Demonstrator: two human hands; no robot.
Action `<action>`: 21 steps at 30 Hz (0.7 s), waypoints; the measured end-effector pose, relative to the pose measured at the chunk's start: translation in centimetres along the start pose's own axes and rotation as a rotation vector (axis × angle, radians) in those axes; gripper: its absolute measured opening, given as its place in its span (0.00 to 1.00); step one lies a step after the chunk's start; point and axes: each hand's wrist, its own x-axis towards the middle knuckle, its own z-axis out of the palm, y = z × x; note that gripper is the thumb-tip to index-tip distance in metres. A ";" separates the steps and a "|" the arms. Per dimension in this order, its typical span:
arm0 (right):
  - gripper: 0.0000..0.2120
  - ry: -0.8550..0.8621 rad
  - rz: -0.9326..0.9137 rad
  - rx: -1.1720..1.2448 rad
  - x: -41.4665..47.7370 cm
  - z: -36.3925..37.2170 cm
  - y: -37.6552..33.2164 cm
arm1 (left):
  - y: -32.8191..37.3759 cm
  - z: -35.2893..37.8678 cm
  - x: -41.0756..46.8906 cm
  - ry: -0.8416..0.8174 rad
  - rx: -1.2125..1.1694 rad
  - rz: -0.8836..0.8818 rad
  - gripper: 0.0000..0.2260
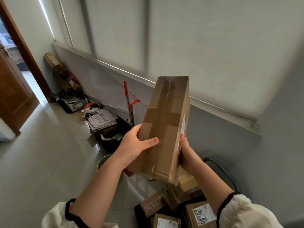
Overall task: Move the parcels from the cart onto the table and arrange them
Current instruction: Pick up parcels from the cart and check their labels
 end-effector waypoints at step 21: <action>0.12 -0.177 -0.232 0.087 -3.1 -1.2 -0.8 | -1.9 4.2 -2.0 0.238 0.676 0.301 0.40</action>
